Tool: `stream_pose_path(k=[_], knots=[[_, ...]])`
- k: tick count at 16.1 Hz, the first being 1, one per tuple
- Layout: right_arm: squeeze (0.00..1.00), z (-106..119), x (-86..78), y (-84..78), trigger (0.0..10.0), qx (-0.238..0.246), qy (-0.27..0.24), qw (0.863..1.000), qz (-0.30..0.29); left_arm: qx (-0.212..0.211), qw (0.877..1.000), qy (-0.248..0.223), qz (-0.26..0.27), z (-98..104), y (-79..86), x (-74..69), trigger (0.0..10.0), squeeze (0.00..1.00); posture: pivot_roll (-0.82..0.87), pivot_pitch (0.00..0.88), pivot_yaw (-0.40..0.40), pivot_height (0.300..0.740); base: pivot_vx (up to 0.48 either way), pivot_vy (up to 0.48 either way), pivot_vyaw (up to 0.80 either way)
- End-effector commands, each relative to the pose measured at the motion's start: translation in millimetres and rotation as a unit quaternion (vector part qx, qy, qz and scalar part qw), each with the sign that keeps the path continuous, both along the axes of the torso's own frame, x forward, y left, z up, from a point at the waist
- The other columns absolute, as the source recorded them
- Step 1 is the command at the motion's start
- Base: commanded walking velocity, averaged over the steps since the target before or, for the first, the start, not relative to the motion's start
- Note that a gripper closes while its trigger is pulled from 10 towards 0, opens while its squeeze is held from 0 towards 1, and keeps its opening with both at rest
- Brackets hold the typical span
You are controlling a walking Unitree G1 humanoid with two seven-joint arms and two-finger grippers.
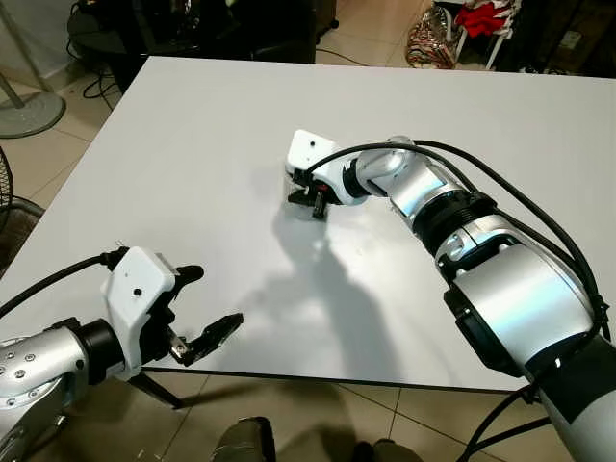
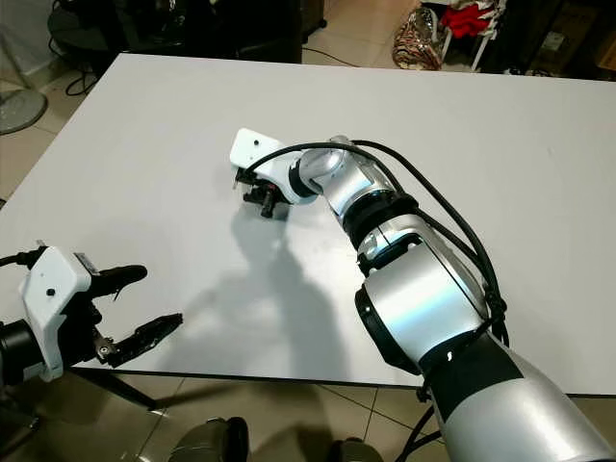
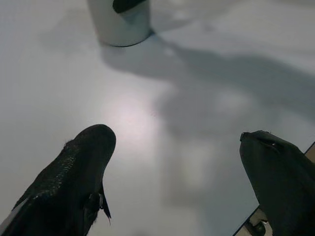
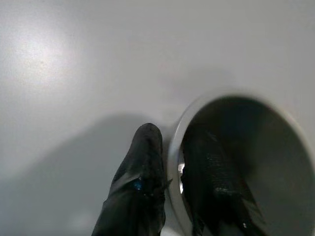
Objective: Setting the table
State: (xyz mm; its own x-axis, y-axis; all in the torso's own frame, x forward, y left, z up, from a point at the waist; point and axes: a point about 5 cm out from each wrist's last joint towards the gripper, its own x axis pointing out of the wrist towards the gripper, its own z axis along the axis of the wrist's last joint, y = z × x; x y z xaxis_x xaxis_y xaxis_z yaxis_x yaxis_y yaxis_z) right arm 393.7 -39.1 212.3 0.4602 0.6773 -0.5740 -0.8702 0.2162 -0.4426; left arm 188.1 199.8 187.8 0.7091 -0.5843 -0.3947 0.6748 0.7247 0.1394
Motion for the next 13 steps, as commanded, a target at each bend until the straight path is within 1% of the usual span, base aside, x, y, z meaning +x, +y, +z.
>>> stream_pose_path(k=[1,2,4,6,7,8,9,10,12,13], knots=[[1.00,11,1.7,1.9,10.0,-0.001,-0.017,1.000,0.008,0.001,1.000,-0.010,0.000,4,1.0,3.0,10.0,0.00,0.08,0.167,0.014,0.740,0.000,0.000,0.00],[1.00,15,2.1,1.3,10.0,0.002,-0.018,1.000,0.011,-0.002,1.000,-0.015,0.001,5,0.6,4.8,10.0,0.00,0.07,0.160,0.015,0.740,0.000,0.000,0.00],[1.00,30,3.5,-2.4,10.0,0.007,-0.027,0.999,0.029,-0.013,0.999,-0.027,0.018,8,0.7,10.0,10.0,0.00,0.06,0.122,0.024,0.740,0.000,0.000,0.00],[1.00,40,3.5,-6.3,10.0,0.022,-0.022,0.999,0.043,-0.025,0.999,-0.029,0.021,10,-2.4,10.5,10.0,0.00,0.06,0.084,0.031,0.740,0.000,0.000,0.00],[1.00,49,3.2,-11.4,10.0,0.036,-0.020,0.997,0.058,-0.032,0.999,-0.033,0.021,12,-6.7,11.7,10.0,0.00,0.05,0.050,0.041,0.740,0.000,0.000,0.00],[1.00,59,3.2,-18.5,10.0,0.068,-0.024,0.995,0.069,-0.048,0.998,-0.036,0.022,13,-13.4,14.1,10.0,0.00,0.05,0.028,0.044,0.740,0.000,0.000,0.00],[1.00,67,3.5,-24.6,10.0,0.109,-0.031,0.991,0.069,-0.059,0.997,-0.043,0.026,13,-19.2,17.0,10.0,0.04,0.04,0.007,0.048,0.740,0.000,0.000,0.00],[1.00,70,3.4,-32.7,10.0,0.153,-0.033,0.985,0.066,-0.062,0.996,-0.055,0.033,13,-24.1,20.8,10.0,1.00,0.04,0.000,0.056,0.740,0.000,0.000,0.00],[1.00,67,-3.2,-49.3,10.0,0.218,-0.035,0.973,0.071,-0.071,0.994,-0.064,0.053,10,-29.3,24.4,10.0,1.00,0.02,0.000,0.067,0.740,0.000,0.000,0.00],[1.00,65,-10.9,-57.1,10.0,0.245,-0.044,0.966,0.066,-0.077,0.992,-0.071,0.070,9,-29.6,25.9,10.0,1.00,0.01,0.000,0.072,0.740,0.000,0.000,0.00]])
